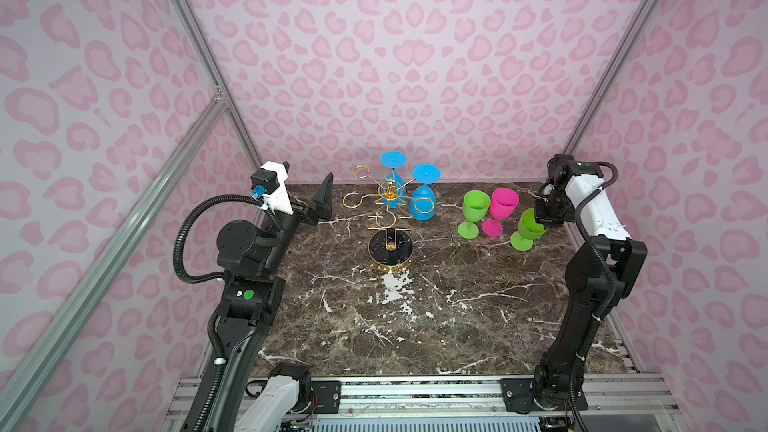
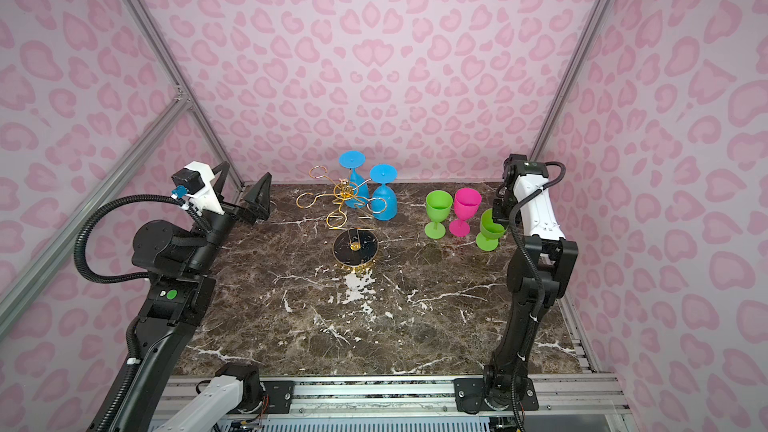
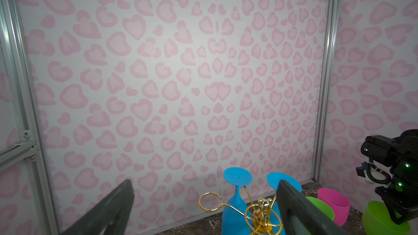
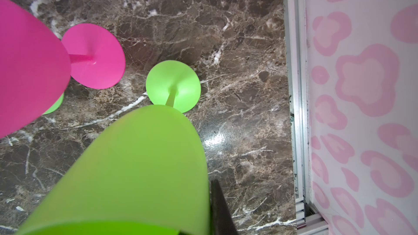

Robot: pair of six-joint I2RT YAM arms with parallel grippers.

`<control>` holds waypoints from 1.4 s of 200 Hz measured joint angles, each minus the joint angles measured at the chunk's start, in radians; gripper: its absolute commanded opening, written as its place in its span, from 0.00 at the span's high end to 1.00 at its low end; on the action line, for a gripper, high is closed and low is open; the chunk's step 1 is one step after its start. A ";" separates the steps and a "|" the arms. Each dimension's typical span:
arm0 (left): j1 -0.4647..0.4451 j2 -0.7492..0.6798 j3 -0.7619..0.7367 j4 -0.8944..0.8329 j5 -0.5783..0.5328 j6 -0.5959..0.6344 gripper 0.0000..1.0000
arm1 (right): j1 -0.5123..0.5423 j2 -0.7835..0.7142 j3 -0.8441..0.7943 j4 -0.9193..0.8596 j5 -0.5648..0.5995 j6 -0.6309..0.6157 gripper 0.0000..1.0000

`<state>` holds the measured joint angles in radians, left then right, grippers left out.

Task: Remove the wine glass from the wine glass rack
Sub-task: 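Set the green glass upright on the table and open the right gripper, then reach the right gripper to the blue glass base on the rack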

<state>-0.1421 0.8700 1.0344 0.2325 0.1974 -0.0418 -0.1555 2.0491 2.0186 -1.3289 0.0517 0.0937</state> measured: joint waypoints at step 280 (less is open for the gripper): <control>0.007 0.017 -0.079 0.008 -0.172 -0.012 0.01 | 0.413 -0.804 -0.763 1.047 -0.557 0.547 0.44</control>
<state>-0.1352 0.8867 0.9558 0.2409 0.0257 -0.0536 0.2577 1.2449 1.2556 -0.2817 -0.5049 0.6411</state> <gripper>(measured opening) 0.986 0.558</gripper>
